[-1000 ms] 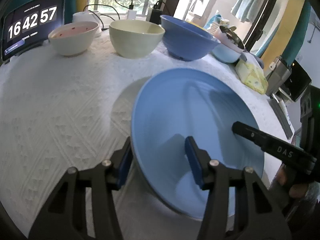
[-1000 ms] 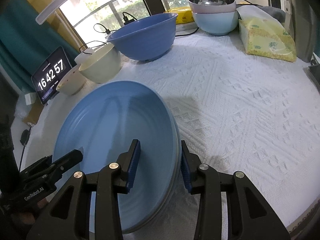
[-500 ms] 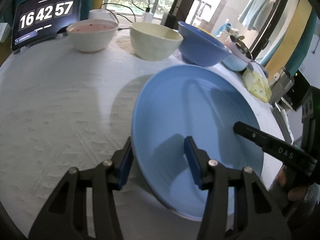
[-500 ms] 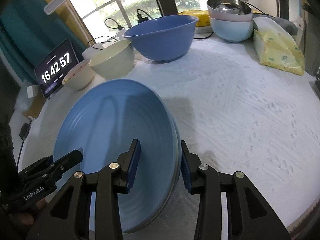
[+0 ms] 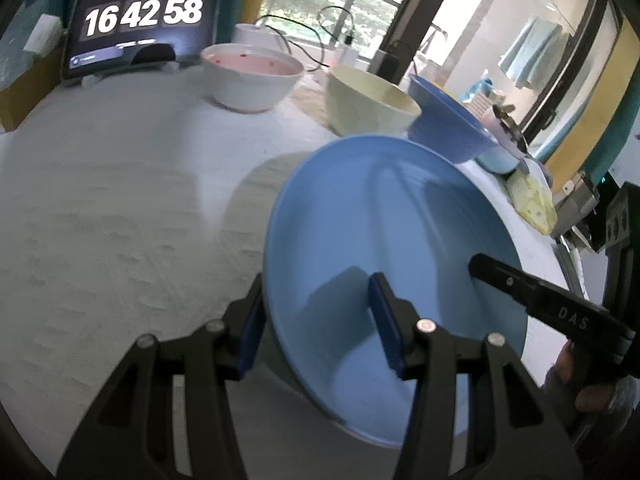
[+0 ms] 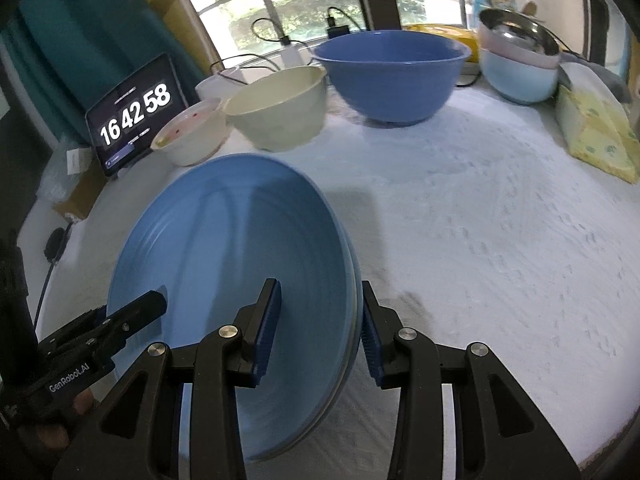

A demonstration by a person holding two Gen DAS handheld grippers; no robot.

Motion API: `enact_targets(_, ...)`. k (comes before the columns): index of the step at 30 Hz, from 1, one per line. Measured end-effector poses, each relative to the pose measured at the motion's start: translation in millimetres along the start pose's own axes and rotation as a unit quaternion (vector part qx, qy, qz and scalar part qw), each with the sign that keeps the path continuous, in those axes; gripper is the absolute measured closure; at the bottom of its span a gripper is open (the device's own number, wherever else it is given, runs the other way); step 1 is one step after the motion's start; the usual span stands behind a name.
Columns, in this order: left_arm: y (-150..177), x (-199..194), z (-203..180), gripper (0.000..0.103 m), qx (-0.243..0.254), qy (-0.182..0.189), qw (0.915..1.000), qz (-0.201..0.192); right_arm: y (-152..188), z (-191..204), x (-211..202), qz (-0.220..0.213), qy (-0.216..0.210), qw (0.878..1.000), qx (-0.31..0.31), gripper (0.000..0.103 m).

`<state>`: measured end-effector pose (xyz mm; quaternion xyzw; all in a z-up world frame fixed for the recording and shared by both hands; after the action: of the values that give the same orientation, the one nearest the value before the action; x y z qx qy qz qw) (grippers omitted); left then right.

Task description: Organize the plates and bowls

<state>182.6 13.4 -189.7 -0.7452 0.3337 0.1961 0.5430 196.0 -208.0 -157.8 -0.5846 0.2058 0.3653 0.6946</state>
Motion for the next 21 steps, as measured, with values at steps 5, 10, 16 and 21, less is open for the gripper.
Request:
enact_targets(5, -4.6, -6.1, 19.3, 0.052, -0.016, -0.010, 0.9998, -0.011, -4.2, 19.3, 10.3, 0.008, -0.009, 1.000, -0.014, 0.063)
enact_targets(10, -10.2, -13.0, 40.1, 0.052, -0.035, -0.021, 0.9989, -0.024, -10.2, 41.8, 20.2, 0.012, -0.016, 0.999, -0.039, 0.063)
enact_targets(16, -15.9, -21.2, 64.7, 0.052, -0.047, -0.042, 0.9974, -0.036, -14.1, 68.8, 34.2, 0.014, -0.034, 0.998, -0.057, 0.063)
enact_targets(21, -18.4, -26.7, 87.0, 0.052, -0.054, -0.058, 0.9961, -0.038, -13.8, 90.7, 49.0, 0.022, -0.049, 0.996, -0.067, 0.063)
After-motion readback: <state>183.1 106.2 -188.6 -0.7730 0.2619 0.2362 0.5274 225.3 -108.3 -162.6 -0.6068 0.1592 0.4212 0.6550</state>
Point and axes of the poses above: each gripper's, at about its wrist camera, not at the fingertips, and x roughly the way its jaws point, z to its left, y to its underside, the point moved 3 cm from there along x, roughly the way its jaws point, and after that the axes turned 7 degrees about -z, right-handed, at the moved point
